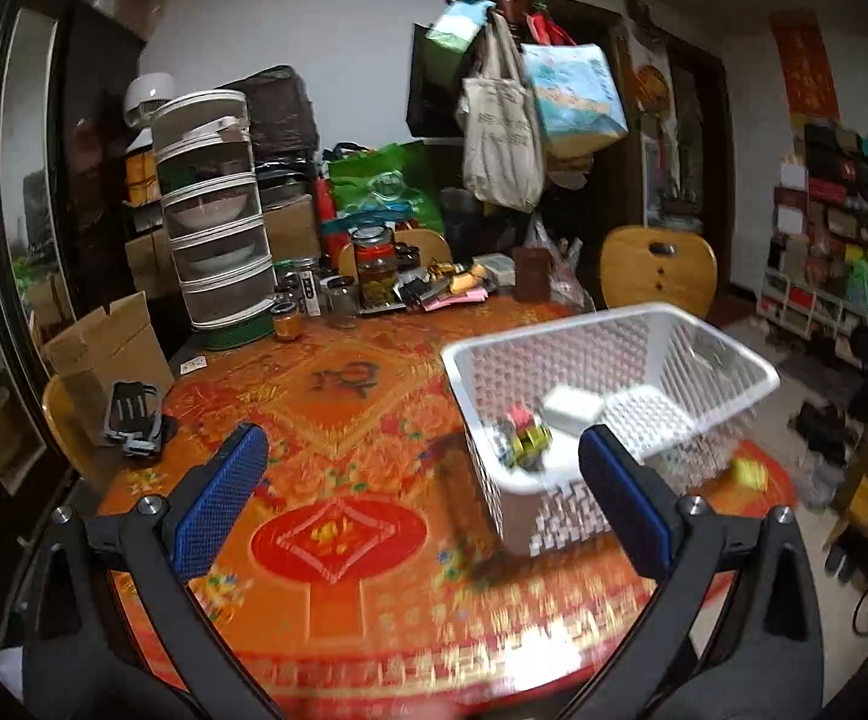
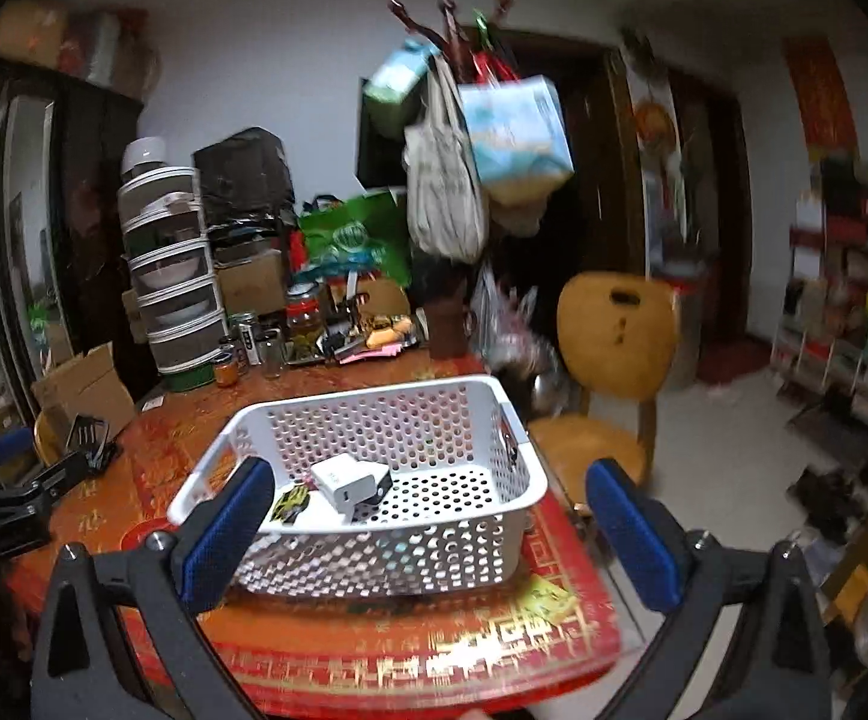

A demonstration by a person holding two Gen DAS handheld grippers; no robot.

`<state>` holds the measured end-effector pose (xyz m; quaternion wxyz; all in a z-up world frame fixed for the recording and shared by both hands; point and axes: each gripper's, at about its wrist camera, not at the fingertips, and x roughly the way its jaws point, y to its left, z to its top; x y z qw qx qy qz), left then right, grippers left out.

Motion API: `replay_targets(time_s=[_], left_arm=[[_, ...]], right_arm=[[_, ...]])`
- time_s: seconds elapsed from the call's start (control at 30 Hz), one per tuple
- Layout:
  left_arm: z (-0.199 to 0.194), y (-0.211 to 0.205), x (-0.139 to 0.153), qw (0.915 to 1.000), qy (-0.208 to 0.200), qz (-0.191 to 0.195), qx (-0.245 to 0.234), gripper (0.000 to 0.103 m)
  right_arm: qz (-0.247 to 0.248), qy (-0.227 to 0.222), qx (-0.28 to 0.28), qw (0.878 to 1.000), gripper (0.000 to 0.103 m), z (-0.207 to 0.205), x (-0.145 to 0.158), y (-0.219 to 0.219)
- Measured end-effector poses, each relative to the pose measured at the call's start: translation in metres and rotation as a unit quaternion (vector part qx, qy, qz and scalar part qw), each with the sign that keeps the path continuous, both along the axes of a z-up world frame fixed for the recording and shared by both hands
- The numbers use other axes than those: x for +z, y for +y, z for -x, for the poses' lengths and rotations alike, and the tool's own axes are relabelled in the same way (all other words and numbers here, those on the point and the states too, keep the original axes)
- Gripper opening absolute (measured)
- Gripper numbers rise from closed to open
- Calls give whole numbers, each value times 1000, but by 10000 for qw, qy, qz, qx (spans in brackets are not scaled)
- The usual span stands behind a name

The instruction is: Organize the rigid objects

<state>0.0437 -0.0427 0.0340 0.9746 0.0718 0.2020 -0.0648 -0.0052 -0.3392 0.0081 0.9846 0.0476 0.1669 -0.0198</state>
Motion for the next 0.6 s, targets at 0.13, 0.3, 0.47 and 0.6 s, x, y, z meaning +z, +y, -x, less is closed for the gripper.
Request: replay_targets(time_s=[0.13, 0.3, 0.47, 0.6], left_arm=[[27, -13, -8, 9996, 231, -81, -142, 102], [43, -30, -11, 9993, 356, -113, -83, 103], [56, -37, -2, 9998, 183, -93, -34, 103], [49, -39, 1, 9990, 386, 120, -180, 103]], right_arm=[[273, 151, 310, 9990, 103, 25, 2, 23], [61, 383, 398, 9985, 103, 36, -3, 30], [-83, 569, 373, 9976, 103, 34, -9, 28], [-82, 781, 362, 9963, 103, 28, -18, 27]])
